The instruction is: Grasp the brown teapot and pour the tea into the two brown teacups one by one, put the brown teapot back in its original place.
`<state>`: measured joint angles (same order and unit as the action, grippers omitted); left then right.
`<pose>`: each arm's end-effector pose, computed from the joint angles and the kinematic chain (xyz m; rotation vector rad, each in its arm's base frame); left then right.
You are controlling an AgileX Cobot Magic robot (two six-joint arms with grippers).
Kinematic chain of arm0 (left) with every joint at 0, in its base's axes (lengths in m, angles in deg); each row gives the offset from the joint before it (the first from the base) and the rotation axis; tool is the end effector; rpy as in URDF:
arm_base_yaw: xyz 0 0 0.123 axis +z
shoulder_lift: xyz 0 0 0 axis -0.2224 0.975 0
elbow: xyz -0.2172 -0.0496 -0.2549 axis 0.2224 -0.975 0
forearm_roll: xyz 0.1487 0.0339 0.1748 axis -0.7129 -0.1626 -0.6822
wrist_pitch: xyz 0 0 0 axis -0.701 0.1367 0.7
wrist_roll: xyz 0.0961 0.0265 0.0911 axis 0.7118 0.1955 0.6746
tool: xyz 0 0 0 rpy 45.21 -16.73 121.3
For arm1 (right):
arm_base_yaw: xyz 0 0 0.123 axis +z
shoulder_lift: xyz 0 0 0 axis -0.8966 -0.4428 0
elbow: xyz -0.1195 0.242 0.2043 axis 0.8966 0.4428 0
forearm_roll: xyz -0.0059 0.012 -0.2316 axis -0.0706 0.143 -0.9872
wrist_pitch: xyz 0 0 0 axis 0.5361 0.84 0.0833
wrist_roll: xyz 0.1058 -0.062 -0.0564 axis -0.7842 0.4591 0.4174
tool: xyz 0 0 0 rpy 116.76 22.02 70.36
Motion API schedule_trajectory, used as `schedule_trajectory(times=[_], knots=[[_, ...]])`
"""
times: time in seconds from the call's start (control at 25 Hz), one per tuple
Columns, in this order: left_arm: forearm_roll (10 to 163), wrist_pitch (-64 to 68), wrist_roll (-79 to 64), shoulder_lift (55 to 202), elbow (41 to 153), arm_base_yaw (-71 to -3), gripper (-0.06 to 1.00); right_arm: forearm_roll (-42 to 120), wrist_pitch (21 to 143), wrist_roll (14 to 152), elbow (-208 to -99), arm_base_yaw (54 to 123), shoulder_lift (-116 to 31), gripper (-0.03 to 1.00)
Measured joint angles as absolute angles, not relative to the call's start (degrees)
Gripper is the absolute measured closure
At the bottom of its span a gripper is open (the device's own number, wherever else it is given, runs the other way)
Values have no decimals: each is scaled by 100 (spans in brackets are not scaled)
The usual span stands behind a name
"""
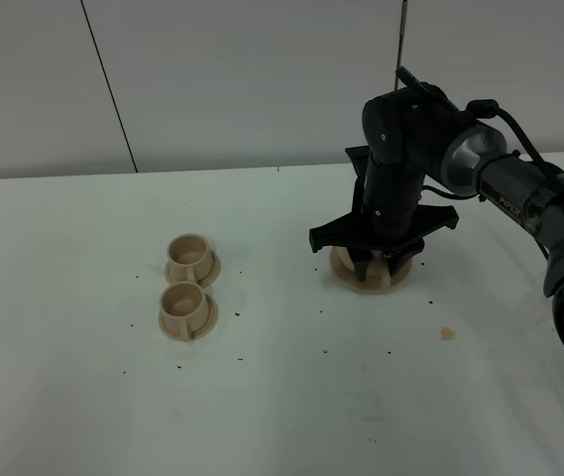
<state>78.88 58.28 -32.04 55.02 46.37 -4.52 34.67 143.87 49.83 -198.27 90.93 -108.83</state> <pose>-0.0363 -0.0171 0.2508 0.0239 2.0188 0.0785 0.4718 0.2505 0.1639 -0.4140 2.9698 0.1567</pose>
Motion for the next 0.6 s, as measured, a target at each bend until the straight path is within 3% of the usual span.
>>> schedule_trajectory(times=[0.6], knots=[[7888,5828,-3204,5502,4637,-452,70,3501,14415,4983,-19827,9093,-11065,60]])
